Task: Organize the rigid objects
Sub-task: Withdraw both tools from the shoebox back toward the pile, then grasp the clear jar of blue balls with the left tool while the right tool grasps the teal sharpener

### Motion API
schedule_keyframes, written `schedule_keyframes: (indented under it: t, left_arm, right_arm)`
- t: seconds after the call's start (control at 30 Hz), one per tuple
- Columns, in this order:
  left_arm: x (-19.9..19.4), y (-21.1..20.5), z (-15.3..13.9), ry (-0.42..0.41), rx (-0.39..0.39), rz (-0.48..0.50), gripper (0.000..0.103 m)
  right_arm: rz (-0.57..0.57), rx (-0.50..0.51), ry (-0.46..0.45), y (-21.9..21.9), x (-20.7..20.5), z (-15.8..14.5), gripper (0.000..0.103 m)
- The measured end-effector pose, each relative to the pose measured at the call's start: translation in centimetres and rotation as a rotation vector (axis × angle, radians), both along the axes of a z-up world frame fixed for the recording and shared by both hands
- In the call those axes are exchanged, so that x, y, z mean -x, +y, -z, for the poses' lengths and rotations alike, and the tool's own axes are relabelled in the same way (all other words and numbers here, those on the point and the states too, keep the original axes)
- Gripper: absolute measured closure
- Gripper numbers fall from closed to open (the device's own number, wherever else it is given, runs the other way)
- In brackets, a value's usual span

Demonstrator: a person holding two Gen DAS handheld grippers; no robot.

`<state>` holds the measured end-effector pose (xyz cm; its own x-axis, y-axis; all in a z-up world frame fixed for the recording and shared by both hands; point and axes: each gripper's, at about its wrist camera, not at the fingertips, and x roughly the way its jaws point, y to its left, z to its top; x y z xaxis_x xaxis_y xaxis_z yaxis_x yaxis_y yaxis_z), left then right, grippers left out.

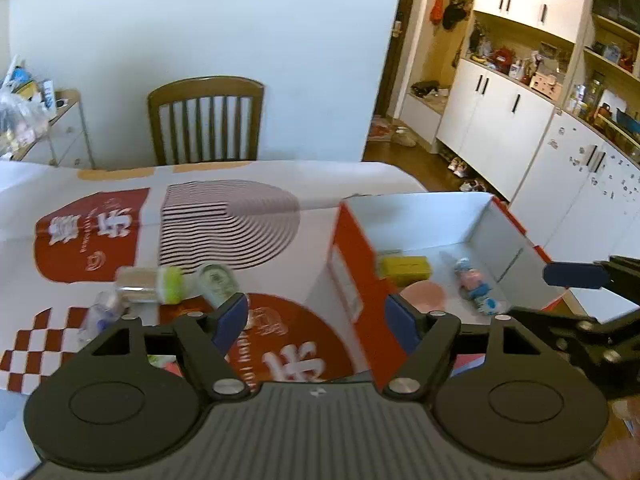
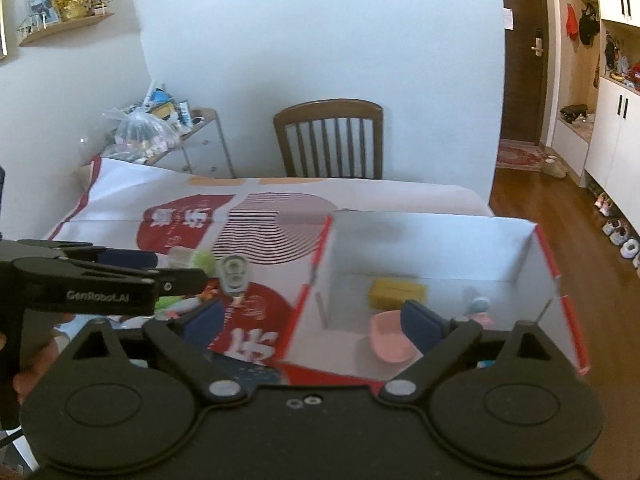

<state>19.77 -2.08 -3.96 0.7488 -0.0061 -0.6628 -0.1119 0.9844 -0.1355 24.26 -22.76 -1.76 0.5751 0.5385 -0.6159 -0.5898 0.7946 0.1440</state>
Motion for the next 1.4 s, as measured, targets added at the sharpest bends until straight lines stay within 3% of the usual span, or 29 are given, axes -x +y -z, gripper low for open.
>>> schedule_keyframes:
  t: [0.03,0.33,0.7,0.9,1.03,1.4]
  left_arm:
    - [0.3,0.8,0.1,-0.002,-0.001,-0.009,0.018]
    - [2.4,7.8,1.2,0.001,-0.021,-0.077,0.018]
    - [2.6,15.6,4.3,0.064,0.0,-0.155,0.018]
    - [1.9,18.3,6.8,0.095,-0.021,-0.193,0.018]
    - [0.9,20.3,9.0,0.131,0.026,-0.206,0.018]
    - [-1.6,22.3,12.9,0.201,0.042,-0.223,0.018]
  right_arm:
    - [-0.003,-0.006,-0.002,0.5,0.5,0.1,0.003]
    - [-0.067,-0.014,-0.014,5.6,3.8,1.0,0.0]
    - [-0.125,0.072,0.033,11.6,5.8,4.1,0.0]
    - [-0.161,0.133,0.053,14.2,6.0,6.1,0.0]
    - [-0.188,0.194,0.047,15.8,6.2,7.4,0.001]
    - [-0.253,0.267,0.103,19.0,5.0,10.4,0.007]
